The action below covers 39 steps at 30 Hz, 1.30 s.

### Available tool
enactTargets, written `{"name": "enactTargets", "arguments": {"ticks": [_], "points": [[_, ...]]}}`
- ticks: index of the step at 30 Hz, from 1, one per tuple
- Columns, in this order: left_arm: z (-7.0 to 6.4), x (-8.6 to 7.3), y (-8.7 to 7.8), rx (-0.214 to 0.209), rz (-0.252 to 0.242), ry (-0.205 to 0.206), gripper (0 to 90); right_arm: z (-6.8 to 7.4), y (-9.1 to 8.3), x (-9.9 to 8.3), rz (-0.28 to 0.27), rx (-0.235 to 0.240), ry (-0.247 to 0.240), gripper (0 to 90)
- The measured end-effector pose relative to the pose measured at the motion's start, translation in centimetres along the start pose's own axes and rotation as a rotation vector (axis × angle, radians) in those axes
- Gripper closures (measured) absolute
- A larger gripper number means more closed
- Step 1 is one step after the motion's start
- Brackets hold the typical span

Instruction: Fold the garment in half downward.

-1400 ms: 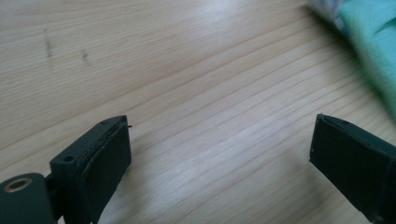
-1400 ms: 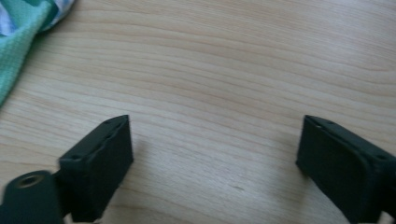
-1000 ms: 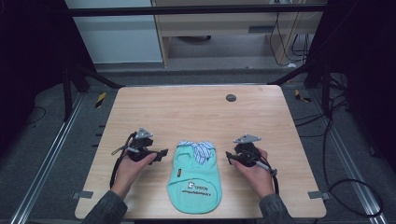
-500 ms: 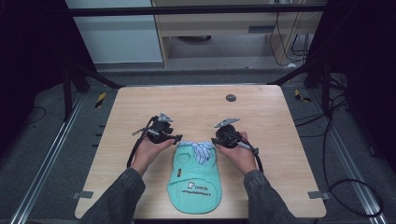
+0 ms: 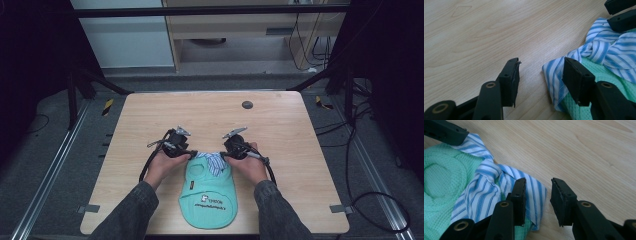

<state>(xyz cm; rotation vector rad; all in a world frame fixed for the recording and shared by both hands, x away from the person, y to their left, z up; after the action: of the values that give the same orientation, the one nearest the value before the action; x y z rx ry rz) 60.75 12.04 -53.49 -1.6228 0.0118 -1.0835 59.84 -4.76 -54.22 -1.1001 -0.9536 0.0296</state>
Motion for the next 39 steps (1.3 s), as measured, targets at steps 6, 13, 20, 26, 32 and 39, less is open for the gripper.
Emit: {"name": "enactTargets", "arguments": {"ticks": [6,13,20,26,32,39], "points": [[-0.1,-0.9,0.4,-0.010,0.025,0.008,45.9,0.5,0.4,-0.3,0.015,0.007,0.001,62.1],[-0.2,-1.3,0.7,-0.019,0.034,0.006,45.2,0.6,0.5,-0.8,0.006,0.022,0.013,61.2],[-0.5,-1.5,0.7,-0.017,0.010,0.021,49.7,0.9,0.5,-0.9,0.013,0.026,-0.015,67.6],[-1.3,-1.7,0.4,-0.069,-0.009,0.044,67.3,1.3,0.4,-1.1,0.022,0.045,-0.027,75.9],[-1.8,-1.9,0.3,-0.106,-0.016,0.038,84.3,1.6,0.4,-1.1,0.027,0.058,-0.066,83.1],[-1.7,-1.8,-0.1,-0.109,-0.019,0.067,87.0,1.6,-0.3,-0.9,0.017,0.067,-0.091,83.8]]}}
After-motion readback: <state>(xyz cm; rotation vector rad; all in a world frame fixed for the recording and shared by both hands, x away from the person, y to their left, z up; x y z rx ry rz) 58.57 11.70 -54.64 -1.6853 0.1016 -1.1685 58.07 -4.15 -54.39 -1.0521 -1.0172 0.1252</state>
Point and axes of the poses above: each handheld gripper's, and its own axes: y roughly forward along the jaws, x roughly out of its top, z roughly to its left, the point moved 8 cm from there along y, roughly forward along the jaws, and after that the axes turned 6 degrees about x, right-handed, at the moved point
